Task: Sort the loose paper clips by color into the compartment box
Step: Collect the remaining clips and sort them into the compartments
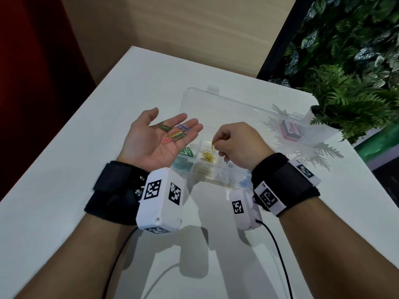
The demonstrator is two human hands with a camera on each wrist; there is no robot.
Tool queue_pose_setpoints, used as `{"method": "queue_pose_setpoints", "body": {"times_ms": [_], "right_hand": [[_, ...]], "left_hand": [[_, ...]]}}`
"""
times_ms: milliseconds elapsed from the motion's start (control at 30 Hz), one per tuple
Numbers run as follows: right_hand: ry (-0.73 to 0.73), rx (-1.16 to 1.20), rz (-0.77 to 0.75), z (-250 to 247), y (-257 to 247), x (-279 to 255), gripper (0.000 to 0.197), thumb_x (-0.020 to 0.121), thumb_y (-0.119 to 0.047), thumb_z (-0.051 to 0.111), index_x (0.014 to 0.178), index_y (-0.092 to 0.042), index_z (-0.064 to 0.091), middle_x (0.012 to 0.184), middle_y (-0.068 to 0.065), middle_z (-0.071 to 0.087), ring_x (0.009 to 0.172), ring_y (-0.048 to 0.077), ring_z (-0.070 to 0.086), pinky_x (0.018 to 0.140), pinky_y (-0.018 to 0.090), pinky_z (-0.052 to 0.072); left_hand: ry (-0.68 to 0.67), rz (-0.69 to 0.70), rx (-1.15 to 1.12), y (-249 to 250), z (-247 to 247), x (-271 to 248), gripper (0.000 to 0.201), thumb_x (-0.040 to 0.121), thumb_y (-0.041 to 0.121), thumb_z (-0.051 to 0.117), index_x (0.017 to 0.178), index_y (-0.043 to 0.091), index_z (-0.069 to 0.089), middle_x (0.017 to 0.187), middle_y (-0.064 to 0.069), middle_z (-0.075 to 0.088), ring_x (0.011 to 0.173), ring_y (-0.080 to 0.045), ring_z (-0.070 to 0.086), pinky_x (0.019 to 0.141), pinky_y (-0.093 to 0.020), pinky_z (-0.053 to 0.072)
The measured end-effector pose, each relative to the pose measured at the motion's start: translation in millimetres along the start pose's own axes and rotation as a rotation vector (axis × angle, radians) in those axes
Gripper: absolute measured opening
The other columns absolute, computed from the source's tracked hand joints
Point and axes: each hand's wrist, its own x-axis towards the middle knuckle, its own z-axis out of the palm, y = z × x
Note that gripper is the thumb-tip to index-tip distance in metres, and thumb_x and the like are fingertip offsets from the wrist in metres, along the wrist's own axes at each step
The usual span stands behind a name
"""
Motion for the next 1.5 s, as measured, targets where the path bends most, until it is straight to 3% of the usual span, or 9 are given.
{"method": "queue_pose_setpoints", "body": {"times_ms": [200, 400, 500, 633, 767, 933, 1100, 1233, 1500], "right_hand": [[0.002, -0.081, -0.024, 1, -6, 7, 0.015, 0.083, -0.009, 0.061, 0.089, -0.018, 0.071, 0.078, -0.002, 0.065, 0.072, 0.015, 0.062, 0.066, 0.024, 0.047], [0.211, -0.019, -0.199, -8, -13, -5, 0.010, 0.083, -0.013, 0.061, 0.084, -0.019, 0.069, 0.077, -0.009, 0.063, 0.059, 0.003, 0.051, 0.060, 0.017, 0.037], [0.102, -0.096, -0.326, -6, -25, -16, 0.011, 0.082, -0.014, 0.065, 0.087, -0.021, 0.072, 0.083, -0.007, 0.060, 0.067, 0.004, 0.051, 0.061, 0.019, 0.039], [-0.021, -0.288, -0.382, -5, -34, -21, 0.022, 0.084, -0.013, 0.060, 0.093, -0.027, 0.074, 0.083, 0.000, 0.057, 0.079, 0.015, 0.055, 0.071, 0.028, 0.044], [-0.038, -0.366, -0.359, -7, -33, -18, 0.010, 0.085, -0.015, 0.061, 0.087, -0.018, 0.070, 0.087, 0.001, 0.058, 0.082, 0.019, 0.057, 0.073, 0.032, 0.046], [-0.008, -0.292, -0.326, -9, -31, -19, 0.006, 0.089, -0.019, 0.058, 0.084, -0.018, 0.062, 0.082, -0.003, 0.062, 0.077, 0.015, 0.054, 0.066, 0.027, 0.043], [0.035, -0.261, -0.312, -6, -28, -16, 0.006, 0.090, -0.019, 0.056, 0.085, -0.019, 0.059, 0.080, -0.004, 0.062, 0.074, 0.016, 0.054, 0.062, 0.023, 0.042], [0.033, -0.261, -0.300, -4, -28, -14, 0.008, 0.088, -0.016, 0.056, 0.090, -0.017, 0.064, 0.081, -0.004, 0.063, 0.074, 0.015, 0.055, 0.060, 0.022, 0.042], [0.065, -0.171, -0.293, -5, -27, -13, 0.007, 0.086, -0.017, 0.060, 0.080, -0.018, 0.064, 0.072, -0.009, 0.059, 0.065, 0.003, 0.049, 0.053, 0.010, 0.035]], "left_hand": [[-0.014, -0.037, 0.010, -8, 4, 1, 0.054, 0.097, 0.036, 0.040, 0.119, -0.010, 0.055, 0.117, -0.034, 0.061, 0.107, -0.048, 0.061, 0.087, -0.056, 0.049], [-0.024, -0.059, 0.059, -17, 9, 0, 0.055, 0.097, 0.038, 0.038, 0.119, -0.009, 0.054, 0.119, -0.032, 0.060, 0.106, -0.044, 0.062, 0.087, -0.053, 0.050], [-0.086, -0.076, 0.046, -23, 12, -2, 0.062, 0.099, 0.039, 0.031, 0.129, -0.013, 0.045, 0.125, -0.033, 0.055, 0.102, -0.040, 0.062, 0.088, -0.050, 0.051], [-0.139, -0.116, 0.065, -30, 18, -6, 0.058, 0.100, 0.038, 0.026, 0.125, -0.012, 0.045, 0.093, -0.024, 0.064, 0.074, -0.028, 0.068, 0.087, -0.039, 0.053], [-0.127, -0.110, 0.068, -34, 21, -8, 0.050, 0.100, 0.036, 0.026, 0.107, -0.007, 0.050, 0.069, -0.017, 0.059, 0.044, -0.020, 0.057, 0.084, -0.041, 0.052], [-0.153, -0.113, 0.028, -35, 18, -6, 0.052, 0.100, 0.036, 0.027, 0.103, -0.009, 0.052, 0.075, -0.019, 0.065, 0.065, -0.026, 0.067, 0.091, -0.047, 0.050], [-0.139, -0.087, 0.057, -35, 17, -6, 0.067, 0.100, 0.035, 0.028, 0.062, -0.008, 0.064, 0.073, -0.020, 0.068, 0.076, -0.030, 0.069, 0.090, -0.049, 0.050], [-0.140, -0.107, 0.078, -32, 14, -4, 0.056, 0.099, 0.036, 0.028, 0.100, -0.012, 0.055, 0.088, -0.025, 0.068, 0.088, -0.033, 0.067, 0.095, -0.048, 0.048], [-0.137, -0.109, 0.091, -29, 14, -2, 0.060, 0.099, 0.036, 0.028, 0.121, -0.017, 0.048, 0.116, -0.033, 0.059, 0.103, -0.037, 0.061, 0.092, -0.050, 0.048]]}}
